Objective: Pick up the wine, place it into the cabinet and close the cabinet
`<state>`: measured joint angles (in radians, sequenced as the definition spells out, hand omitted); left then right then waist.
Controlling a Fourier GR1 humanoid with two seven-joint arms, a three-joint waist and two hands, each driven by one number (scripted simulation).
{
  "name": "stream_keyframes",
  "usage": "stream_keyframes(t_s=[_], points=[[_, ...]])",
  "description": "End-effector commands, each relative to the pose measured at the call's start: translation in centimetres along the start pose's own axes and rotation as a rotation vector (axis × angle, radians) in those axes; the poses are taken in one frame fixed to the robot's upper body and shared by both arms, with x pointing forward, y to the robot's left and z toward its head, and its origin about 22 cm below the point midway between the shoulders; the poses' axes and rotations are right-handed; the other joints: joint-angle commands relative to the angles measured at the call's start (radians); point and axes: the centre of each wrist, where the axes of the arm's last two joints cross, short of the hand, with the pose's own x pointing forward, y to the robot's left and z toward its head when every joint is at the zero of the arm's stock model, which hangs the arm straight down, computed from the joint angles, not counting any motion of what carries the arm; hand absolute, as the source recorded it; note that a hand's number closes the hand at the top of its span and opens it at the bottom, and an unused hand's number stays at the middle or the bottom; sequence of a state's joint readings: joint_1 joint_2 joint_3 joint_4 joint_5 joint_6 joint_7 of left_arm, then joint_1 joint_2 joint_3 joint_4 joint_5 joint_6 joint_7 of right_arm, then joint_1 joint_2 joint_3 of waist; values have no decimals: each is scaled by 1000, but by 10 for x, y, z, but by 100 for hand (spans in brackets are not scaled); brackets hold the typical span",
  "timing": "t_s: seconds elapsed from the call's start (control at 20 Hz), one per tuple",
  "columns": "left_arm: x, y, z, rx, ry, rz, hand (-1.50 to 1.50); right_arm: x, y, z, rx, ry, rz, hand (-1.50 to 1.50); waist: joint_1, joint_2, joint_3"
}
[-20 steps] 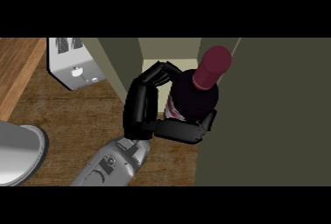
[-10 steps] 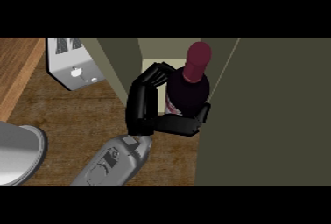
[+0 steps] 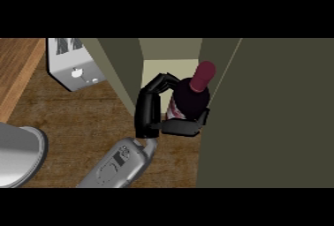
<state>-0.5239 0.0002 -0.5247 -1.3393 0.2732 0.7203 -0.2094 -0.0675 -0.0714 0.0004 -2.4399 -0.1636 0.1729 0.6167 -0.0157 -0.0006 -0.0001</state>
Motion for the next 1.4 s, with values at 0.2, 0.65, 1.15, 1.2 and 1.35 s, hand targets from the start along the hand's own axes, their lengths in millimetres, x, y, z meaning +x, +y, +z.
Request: stream_keyframes(t_s=[0.2, 0.65, 1.15, 1.2, 1.35], points=[[-27, 18, -19, 15, -14, -70, 150, 23, 0, 13, 44, -79, -37, -150, 4, 1, 0], [-36, 28, -36, 94, -34, -49, 150, 26, 8, 29, 49, -89, -47, -150, -7, 0, 0], [-44, 43, -59, 59, 14, -33, 150, 27, 7, 8, 29, -78, -72, -150, 4, 1, 0], [-53, 46, -58, 68, 33, -37, 150, 24, 7, 21, 25, -44, -65, -150, -3, 2, 0], [-61, 54, -62, 87, 52, -23, 150, 32, 5, 22, 41, -67, -41, -150, -9, 3, 0]])
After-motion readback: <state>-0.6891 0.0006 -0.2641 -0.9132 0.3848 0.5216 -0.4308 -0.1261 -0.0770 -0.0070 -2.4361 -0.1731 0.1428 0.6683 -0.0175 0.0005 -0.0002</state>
